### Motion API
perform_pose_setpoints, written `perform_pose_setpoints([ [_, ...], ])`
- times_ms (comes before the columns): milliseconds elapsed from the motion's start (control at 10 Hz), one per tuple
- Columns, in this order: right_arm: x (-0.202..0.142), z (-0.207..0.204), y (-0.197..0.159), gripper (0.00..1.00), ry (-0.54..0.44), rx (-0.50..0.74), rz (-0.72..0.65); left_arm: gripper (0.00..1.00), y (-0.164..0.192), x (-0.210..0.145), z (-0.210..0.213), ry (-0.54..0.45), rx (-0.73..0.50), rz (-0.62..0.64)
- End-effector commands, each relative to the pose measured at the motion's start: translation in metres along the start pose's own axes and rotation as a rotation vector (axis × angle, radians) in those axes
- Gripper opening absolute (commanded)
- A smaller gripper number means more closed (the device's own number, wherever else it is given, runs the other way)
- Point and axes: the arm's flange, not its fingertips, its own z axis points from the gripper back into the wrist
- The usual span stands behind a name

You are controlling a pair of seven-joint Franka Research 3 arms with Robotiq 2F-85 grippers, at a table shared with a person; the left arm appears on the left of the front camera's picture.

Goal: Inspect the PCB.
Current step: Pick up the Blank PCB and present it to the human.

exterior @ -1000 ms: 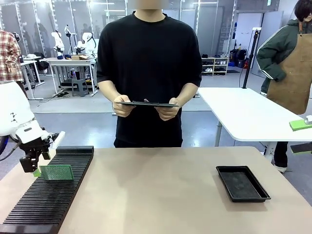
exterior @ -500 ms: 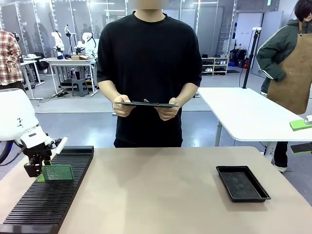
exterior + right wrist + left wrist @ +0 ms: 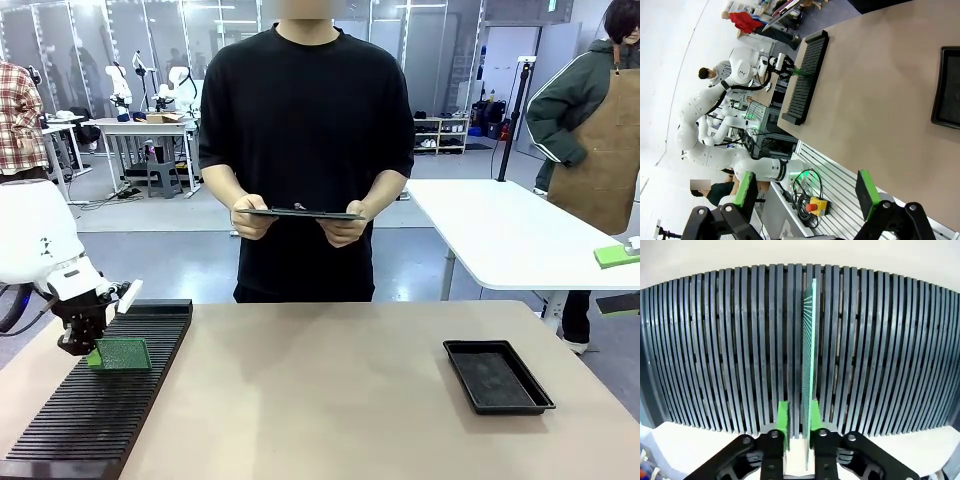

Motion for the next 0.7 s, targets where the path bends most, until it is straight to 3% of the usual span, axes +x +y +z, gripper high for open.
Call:
perform_pose_setpoints([
  [0,0.002,-0.001,0.000,1.00,-0.004,0.013,0.020,0.00,0.009,0.001,0.002,-0.002,-0.023,0.019],
  [600,0.002,-0.001,0.000,1.00,-0.004,0.013,0.020,0.00,-0.001,0.003,0.019,-0.028,-0.003,0.065],
])
